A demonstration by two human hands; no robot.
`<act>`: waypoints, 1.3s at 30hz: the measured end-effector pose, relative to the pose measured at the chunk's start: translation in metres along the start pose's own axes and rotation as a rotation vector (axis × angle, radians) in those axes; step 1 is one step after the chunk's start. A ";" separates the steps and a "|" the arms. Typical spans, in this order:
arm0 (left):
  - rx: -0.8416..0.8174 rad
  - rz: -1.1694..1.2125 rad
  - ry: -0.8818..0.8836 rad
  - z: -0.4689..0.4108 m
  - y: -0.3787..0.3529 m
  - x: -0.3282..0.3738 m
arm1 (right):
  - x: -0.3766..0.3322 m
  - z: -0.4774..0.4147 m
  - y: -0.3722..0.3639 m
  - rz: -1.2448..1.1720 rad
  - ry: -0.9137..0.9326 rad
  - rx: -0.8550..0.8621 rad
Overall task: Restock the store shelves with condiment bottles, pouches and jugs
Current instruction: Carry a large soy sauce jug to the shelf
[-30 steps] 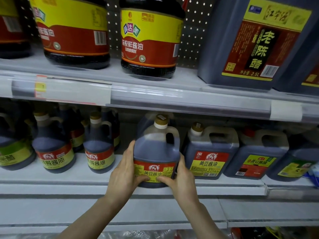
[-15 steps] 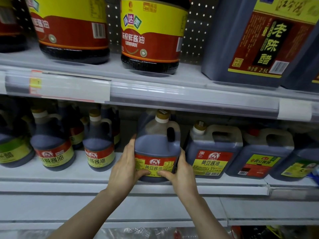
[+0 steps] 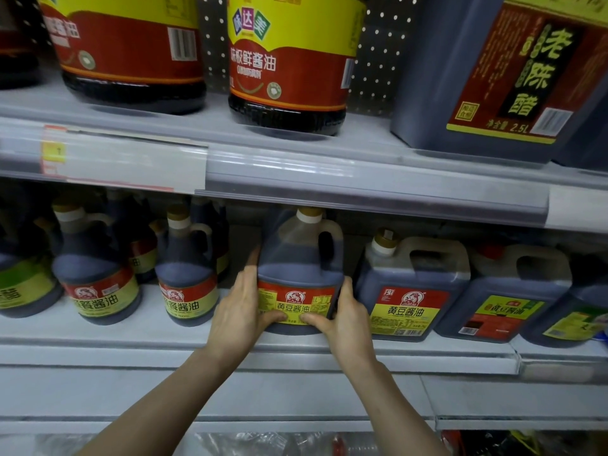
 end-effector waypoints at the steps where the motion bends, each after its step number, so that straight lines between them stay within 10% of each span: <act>1: 0.002 0.000 0.005 -0.002 -0.001 -0.001 | 0.000 -0.002 0.000 0.006 -0.003 0.002; 22: -0.088 0.020 0.101 -0.009 0.005 0.007 | -0.013 -0.008 -0.013 -0.061 -0.094 0.013; 39: -0.389 0.055 -0.235 0.159 -0.016 -0.017 | 0.018 0.188 -0.111 0.011 -0.186 0.164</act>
Point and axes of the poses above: each hand's wrist, its own z-axis away from the middle knuckle, its own y-axis out of the back of the hand, x = y × z, the point moved 6 cm from there along -z, towards the middle knuckle, and after that the axes turned 13 degrees about -x, right-handed, at the moved point
